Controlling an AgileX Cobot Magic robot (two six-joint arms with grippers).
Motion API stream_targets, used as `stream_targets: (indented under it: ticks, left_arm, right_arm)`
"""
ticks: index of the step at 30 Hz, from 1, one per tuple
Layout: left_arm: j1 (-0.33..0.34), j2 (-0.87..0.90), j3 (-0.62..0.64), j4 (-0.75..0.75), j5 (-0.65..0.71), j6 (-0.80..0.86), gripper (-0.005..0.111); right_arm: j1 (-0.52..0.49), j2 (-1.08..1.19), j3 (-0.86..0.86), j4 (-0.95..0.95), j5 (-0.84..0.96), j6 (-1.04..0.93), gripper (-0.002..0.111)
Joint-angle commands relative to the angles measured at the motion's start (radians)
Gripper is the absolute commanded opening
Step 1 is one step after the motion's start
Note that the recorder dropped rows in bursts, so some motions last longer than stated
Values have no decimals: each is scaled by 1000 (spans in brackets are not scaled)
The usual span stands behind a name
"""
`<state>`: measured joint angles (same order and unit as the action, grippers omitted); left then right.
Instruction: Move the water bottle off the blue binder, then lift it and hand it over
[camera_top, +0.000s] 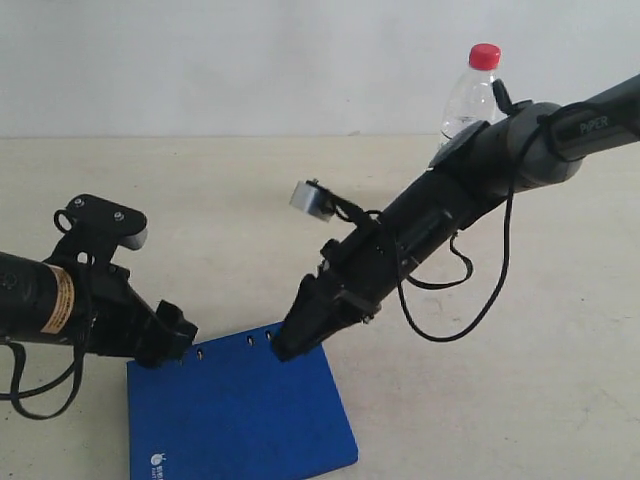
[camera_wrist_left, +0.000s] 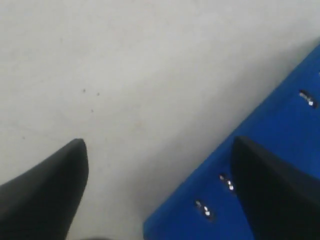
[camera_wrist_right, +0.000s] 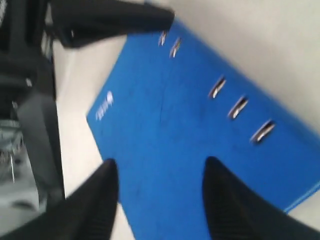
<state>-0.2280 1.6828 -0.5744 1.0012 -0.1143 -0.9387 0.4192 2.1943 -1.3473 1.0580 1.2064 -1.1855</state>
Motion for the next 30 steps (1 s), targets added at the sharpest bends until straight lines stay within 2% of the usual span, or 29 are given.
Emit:
stream_targets:
  ticks: [1, 2, 5, 10, 11, 16, 19, 23, 30]
  left_arm:
    - [-2, -2, 43, 5, -17, -11, 64]
    - [-2, -2, 45, 5, -26, -11, 59]
    - [-2, -2, 45, 5, -35, -11, 43]
    - [-2, -2, 45, 12, -51, -11, 8]
    - [-2, -2, 45, 18, -55, -2, 5]
    - [-2, -2, 43, 18, -61, 12, 5]
    - [-2, -2, 43, 18, -61, 12, 5]
    - [-2, -2, 43, 18, -61, 12, 5]
    - [-2, -50, 45, 18, -61, 12, 5]
  right_arm:
    - [83, -10, -2, -203, 15, 83, 9]
    - [106, -10, -2, -245, 15, 93, -1]
    - [168, -10, -2, -312, 15, 103, 0]
    - [270, -33, -2, -340, 15, 108, 0]
    - [295, -40, -2, -363, 15, 133, 0]
    - [399, -42, -2, -465, 15, 233, 0]
    - [423, -39, -2, -493, 15, 258, 0]
    - [415, -32, -2, -587, -37, 398, 0]
    - [321, -32, -2, -961, -213, 850, 0]
